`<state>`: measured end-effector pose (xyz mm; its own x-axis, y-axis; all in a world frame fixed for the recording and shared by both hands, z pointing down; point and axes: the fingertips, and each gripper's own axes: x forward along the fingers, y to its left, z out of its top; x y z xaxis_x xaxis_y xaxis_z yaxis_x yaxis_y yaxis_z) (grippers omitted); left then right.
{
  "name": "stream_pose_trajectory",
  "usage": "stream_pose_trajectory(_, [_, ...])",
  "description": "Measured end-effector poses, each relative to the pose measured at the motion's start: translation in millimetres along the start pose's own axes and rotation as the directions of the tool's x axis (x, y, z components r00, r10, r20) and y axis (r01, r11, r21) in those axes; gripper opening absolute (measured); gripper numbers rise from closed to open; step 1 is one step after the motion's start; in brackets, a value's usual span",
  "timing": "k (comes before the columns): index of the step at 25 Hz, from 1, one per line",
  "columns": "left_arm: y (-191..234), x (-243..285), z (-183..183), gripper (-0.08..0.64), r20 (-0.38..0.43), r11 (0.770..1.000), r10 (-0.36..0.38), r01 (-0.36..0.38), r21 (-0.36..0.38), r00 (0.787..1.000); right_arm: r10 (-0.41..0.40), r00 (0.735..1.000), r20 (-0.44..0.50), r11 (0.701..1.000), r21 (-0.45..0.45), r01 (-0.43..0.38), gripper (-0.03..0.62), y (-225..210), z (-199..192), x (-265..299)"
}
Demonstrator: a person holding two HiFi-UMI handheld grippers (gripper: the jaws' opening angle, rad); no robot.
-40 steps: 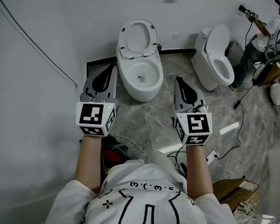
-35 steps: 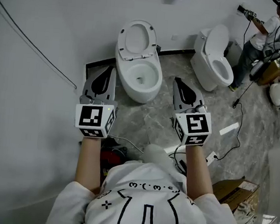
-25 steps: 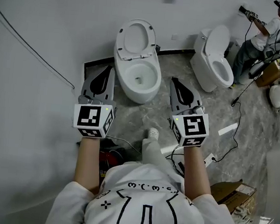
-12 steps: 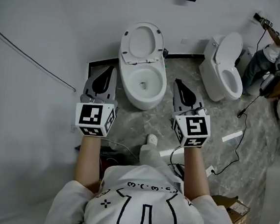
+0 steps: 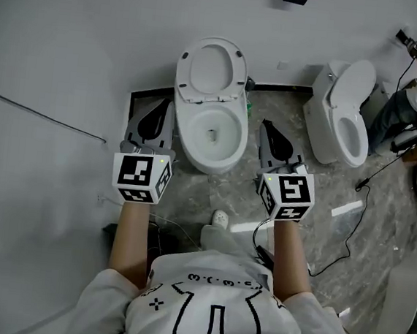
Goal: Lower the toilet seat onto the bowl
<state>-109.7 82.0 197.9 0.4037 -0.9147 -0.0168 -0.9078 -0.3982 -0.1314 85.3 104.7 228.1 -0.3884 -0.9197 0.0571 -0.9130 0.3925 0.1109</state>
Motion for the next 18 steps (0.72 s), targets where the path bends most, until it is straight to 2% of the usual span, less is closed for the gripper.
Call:
stream_pose_trajectory(9, [-2.5,70.9,-18.7,0.011,-0.031,0.998,0.038,-0.039,-0.052,0.999,0.094,0.996,-0.01,0.995,0.022,-0.094,0.028,-52.4,-17.8,58.8])
stream_pose_trajectory(18, [-4.5,98.4,-27.0,0.011,-0.073,0.998,0.058,-0.06,-0.027,0.996,0.094,0.995,-0.036,0.995,0.028,-0.093,0.028,-82.6,-26.7,87.0])
